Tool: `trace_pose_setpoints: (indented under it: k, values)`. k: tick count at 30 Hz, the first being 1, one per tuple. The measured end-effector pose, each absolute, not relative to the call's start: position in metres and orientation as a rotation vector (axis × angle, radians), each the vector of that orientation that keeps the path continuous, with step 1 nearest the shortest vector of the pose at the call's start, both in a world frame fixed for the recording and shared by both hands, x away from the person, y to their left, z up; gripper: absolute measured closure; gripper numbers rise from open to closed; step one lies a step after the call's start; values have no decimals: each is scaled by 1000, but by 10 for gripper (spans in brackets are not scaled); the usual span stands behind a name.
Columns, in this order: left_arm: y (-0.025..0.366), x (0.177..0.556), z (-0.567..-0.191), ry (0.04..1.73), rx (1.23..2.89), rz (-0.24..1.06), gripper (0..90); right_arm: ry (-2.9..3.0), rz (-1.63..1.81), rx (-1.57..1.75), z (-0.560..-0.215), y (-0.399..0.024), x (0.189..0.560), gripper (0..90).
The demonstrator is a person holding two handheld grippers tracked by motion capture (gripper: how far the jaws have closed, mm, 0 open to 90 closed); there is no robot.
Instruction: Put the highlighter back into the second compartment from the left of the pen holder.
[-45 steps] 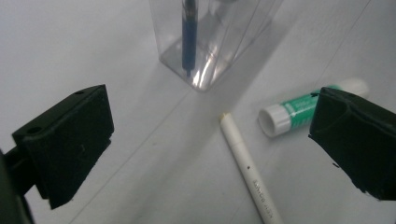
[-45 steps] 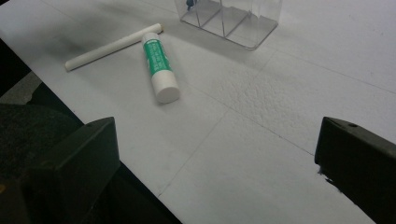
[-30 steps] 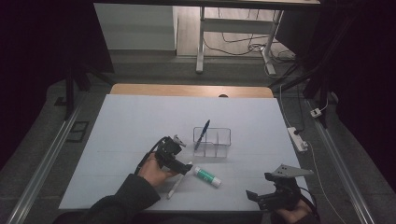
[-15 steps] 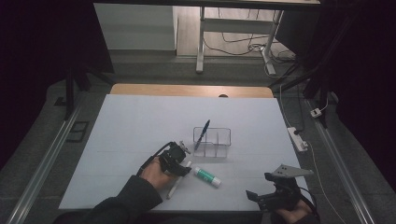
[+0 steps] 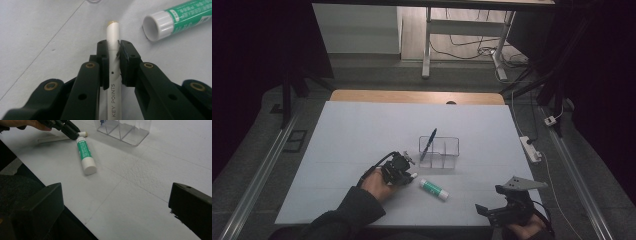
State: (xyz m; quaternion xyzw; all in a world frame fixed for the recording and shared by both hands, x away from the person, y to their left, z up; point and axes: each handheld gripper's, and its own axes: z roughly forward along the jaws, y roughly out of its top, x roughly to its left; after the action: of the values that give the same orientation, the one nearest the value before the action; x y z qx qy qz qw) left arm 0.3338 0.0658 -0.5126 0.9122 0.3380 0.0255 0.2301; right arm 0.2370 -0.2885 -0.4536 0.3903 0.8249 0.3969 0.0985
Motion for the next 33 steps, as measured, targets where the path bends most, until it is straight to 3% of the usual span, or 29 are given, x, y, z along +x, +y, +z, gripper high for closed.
trace_pose_setpoints:
  k: [10, 23, 33]
  values:
    - [81, 338, -502, 917, 2372, -2, 790, 2441, 1176, 1155, -454, -289, 237, 0]
    - [95, 334, -449, 772, 2150, 86, 790, 2442, 1173, 1158, -454, -288, 238, 0]
    - [84, 344, -406, 695, 2031, 150, 790, 2442, 1177, 1159, -454, -288, 238, 0]
